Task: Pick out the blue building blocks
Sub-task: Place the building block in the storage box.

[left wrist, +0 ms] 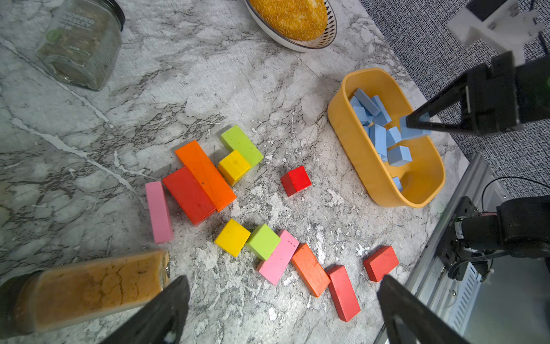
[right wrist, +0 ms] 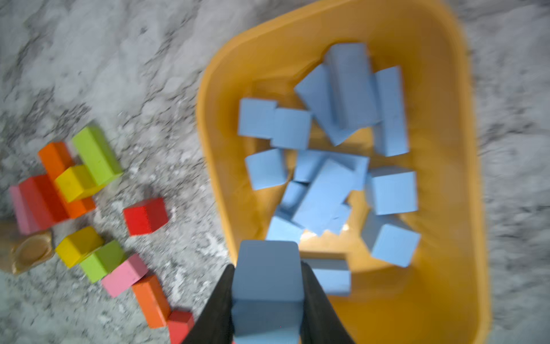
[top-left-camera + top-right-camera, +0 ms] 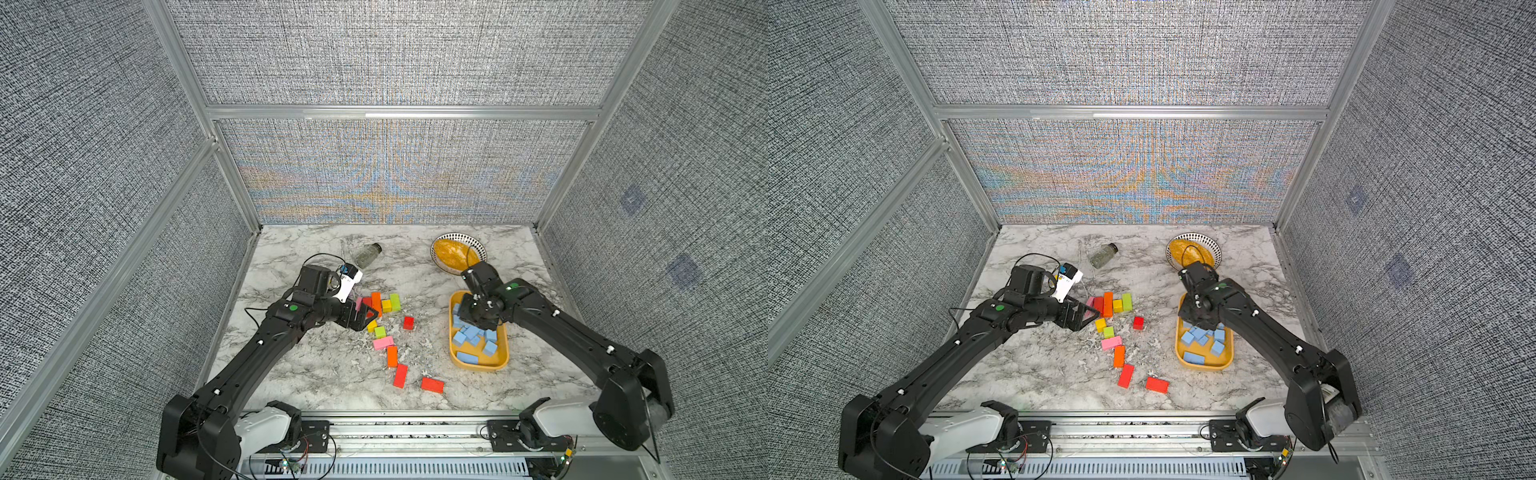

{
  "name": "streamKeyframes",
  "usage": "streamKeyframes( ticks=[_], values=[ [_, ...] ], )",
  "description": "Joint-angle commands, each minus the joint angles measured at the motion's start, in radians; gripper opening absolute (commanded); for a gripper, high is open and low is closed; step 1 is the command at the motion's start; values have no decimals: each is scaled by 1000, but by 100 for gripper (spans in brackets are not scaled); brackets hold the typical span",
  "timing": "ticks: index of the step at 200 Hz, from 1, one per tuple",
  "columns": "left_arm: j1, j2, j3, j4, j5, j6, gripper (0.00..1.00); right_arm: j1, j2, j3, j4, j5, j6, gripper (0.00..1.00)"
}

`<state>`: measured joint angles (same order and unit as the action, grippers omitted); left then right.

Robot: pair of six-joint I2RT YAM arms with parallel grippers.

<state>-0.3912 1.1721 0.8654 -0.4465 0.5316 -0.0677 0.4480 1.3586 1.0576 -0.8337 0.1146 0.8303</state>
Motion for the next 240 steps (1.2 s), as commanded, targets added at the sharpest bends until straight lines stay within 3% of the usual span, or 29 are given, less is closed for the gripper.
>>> streamKeyframes(
  ticks=[1,30,104,176,191,210,240],
  values=[
    [0,-7,-2,22,15,-1,100,-76,-28,-22,-10,-21,-109,17],
    [0,-10,-2,22,13,3,100,-125,-30,-45,-7,-49,-143,18],
    [4,-10,3,14,13,9,100,-131,-12,-33,-50,-58,-144,24],
    [6,-3,3,19,13,8,100,-65,-101,-97,-118,-104,-72,33],
    [6,-2,4,17,15,8,100,-67,-108,-89,-136,-94,-71,39],
    [6,-1,3,17,16,6,100,-77,-110,-67,-151,-75,-82,55],
    [6,-2,4,15,15,6,99,-162,-103,-17,-160,-55,-157,63]
  ],
)
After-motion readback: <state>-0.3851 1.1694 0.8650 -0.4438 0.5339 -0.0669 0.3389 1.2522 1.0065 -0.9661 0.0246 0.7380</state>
